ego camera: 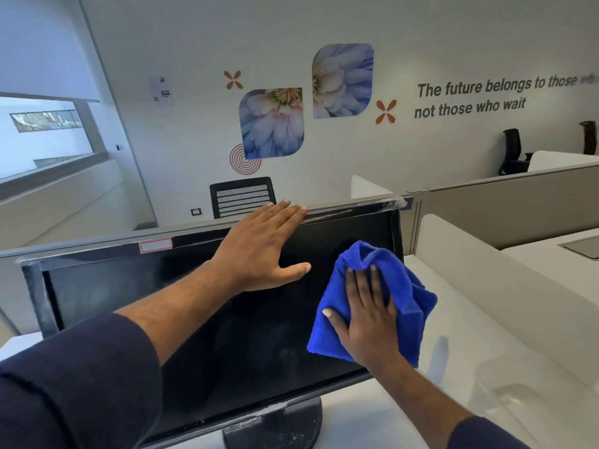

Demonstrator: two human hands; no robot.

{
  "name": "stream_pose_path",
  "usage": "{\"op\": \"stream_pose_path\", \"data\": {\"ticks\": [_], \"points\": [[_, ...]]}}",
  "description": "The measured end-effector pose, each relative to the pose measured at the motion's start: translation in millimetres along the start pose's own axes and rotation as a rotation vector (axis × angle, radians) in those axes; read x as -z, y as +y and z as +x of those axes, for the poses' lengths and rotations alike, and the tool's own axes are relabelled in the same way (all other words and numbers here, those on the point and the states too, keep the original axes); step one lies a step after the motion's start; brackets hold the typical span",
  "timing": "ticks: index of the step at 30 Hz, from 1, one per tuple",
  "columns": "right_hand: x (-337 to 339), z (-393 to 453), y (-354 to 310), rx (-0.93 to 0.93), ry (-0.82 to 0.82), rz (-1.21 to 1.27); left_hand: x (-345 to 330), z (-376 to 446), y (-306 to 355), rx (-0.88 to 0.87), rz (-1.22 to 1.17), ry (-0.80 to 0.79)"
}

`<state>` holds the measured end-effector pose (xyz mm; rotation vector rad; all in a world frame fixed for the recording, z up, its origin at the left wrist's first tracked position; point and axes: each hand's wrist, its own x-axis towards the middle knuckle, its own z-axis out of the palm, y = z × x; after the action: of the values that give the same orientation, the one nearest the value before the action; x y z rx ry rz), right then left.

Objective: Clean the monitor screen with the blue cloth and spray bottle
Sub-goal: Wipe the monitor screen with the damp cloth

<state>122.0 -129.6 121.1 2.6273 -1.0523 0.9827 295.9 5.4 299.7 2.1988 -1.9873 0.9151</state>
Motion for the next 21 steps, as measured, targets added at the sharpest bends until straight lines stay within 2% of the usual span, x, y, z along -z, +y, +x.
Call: {"op": "stream_pose_path", "data": {"ticks": [3,7,14,21], "points": [[-0.7,-3.4,22.1,-0.134,-0.042,0.013,-0.6,-0.5,0.7,0.01,0.015,-0.006],[4.2,7.2,24.0,-0.14,-0.002,0.033,-1.3,1.6,2.6,0.016,0.028,-0.008],[34.9,74.2,10.5,-0.185,0.119,0.11,1.2,-1.6,3.5,0.037,0.031,-0.005],[-3.6,15.9,9.2,-0.189,0.102,0.137,-0.4,4.0,9.0,0.071,-0.003,-0.003]]}}
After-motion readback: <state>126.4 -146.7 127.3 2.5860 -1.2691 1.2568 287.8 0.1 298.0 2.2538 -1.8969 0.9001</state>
